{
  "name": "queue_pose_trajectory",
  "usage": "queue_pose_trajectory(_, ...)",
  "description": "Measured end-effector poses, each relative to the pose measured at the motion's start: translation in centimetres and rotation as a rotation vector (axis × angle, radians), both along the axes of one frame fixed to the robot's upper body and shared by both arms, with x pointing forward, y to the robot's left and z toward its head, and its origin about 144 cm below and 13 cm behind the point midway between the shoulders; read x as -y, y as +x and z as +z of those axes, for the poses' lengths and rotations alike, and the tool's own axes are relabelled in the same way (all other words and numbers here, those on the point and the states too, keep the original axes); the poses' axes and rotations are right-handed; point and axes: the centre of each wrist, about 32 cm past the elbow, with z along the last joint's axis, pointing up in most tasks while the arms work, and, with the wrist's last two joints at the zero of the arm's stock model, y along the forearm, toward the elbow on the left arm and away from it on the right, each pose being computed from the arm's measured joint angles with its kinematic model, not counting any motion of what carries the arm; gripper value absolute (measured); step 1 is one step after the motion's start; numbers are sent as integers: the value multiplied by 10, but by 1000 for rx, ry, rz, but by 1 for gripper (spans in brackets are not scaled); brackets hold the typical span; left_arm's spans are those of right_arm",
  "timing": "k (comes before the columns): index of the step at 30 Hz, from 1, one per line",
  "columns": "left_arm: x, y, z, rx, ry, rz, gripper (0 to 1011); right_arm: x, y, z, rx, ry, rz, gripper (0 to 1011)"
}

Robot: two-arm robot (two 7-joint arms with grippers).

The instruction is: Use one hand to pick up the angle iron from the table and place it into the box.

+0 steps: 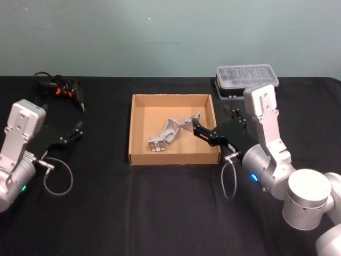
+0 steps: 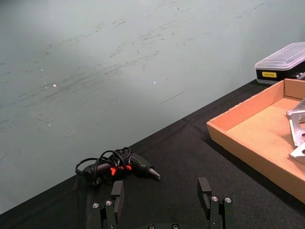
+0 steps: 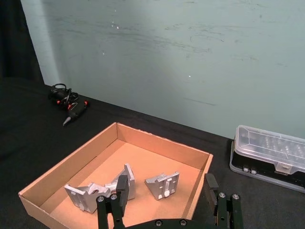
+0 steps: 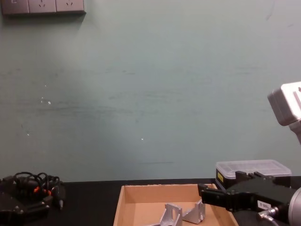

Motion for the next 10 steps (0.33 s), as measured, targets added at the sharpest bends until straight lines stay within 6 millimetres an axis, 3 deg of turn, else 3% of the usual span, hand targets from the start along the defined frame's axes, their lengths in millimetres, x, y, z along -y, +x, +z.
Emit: queue_pose_trajectory(10,0,0,0,0,0,0,1011,0,0,0,0,0,4,1000)
